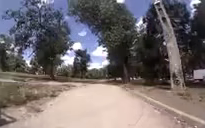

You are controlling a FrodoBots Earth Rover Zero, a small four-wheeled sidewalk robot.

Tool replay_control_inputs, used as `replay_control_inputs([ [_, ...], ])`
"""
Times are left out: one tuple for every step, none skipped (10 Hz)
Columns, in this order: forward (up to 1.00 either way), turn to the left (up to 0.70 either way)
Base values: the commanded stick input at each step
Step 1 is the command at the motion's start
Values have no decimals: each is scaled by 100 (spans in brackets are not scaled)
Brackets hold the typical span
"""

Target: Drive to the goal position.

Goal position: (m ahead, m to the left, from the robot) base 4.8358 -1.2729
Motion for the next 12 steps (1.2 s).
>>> replay_control_inputs([
  [70, 0],
  [70, 0],
  [70, 0],
  [70, 0],
  [70, 0],
  [70, 0],
  [70, 0],
  [70, 0],
  [70, 0],
  [70, 0],
  [70, 0],
  [70, 0],
])
